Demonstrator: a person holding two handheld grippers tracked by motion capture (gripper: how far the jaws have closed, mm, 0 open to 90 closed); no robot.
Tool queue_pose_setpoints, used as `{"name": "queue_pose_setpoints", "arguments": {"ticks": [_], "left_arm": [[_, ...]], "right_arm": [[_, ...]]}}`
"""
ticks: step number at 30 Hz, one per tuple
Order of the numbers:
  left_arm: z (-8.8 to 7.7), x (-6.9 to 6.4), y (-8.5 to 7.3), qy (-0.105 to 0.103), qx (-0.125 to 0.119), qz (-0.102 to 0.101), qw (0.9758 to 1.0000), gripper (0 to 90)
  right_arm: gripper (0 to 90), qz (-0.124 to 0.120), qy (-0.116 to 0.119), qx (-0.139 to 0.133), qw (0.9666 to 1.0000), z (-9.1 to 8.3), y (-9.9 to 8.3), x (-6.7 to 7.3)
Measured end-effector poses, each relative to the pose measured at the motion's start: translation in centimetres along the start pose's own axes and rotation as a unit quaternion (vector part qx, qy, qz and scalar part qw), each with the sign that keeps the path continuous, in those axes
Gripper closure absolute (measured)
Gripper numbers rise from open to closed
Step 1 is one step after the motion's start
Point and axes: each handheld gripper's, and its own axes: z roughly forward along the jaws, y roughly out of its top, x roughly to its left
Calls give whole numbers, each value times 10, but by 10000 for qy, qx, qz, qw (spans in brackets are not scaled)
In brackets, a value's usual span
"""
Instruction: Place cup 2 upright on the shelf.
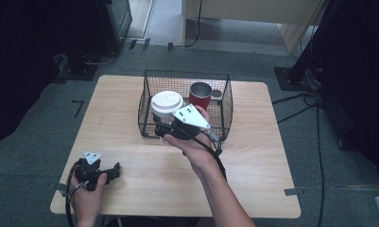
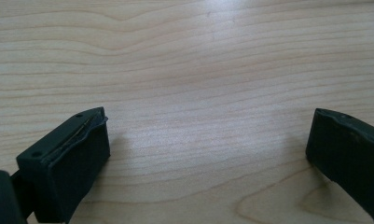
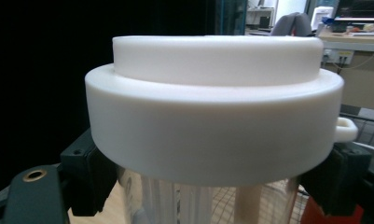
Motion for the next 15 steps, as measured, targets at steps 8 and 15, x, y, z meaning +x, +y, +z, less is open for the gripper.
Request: {"name": "queue_pose_setpoints", "arguments": {"ticks": [8,15], "left_arm": [[0,0,0,3,-7,-4,10000,0],[0,0,0,4,-6,-3,10000,0]], "right_arm": [[161,135,-301,-64,9994,13,10,-21],[161,101,-449,-159,9988,26,21,-27]]}}
